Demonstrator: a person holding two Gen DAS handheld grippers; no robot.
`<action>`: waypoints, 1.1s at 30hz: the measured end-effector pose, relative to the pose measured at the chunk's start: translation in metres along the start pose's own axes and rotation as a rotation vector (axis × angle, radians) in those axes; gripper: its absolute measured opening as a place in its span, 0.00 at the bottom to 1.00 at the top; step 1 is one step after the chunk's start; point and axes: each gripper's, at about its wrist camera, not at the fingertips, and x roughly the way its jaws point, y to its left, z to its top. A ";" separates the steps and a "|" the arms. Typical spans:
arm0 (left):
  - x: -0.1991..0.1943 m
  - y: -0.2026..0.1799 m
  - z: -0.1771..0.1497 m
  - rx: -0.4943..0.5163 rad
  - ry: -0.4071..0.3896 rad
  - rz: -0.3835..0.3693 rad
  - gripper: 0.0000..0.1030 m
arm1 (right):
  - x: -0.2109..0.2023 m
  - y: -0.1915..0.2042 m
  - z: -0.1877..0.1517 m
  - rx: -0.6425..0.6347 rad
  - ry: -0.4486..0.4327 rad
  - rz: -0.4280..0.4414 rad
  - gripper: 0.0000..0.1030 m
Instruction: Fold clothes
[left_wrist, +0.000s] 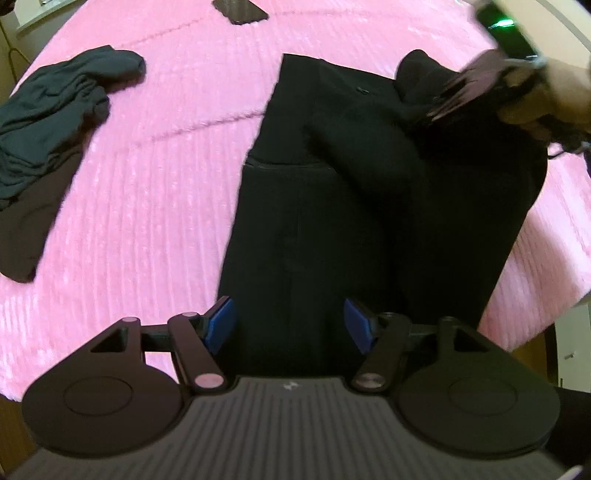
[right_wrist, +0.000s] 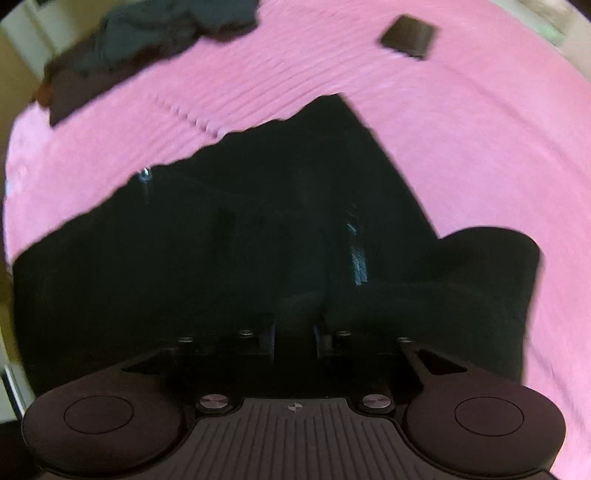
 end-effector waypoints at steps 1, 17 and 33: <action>-0.001 -0.003 0.002 0.003 -0.002 -0.008 0.59 | -0.022 -0.005 -0.015 0.035 -0.027 -0.014 0.15; 0.036 -0.088 0.099 0.356 -0.075 -0.108 0.60 | -0.180 -0.046 -0.372 1.060 0.034 -0.269 0.75; 0.110 -0.311 0.130 1.501 -0.243 -0.302 0.56 | -0.188 -0.023 -0.463 1.831 -0.675 0.048 0.98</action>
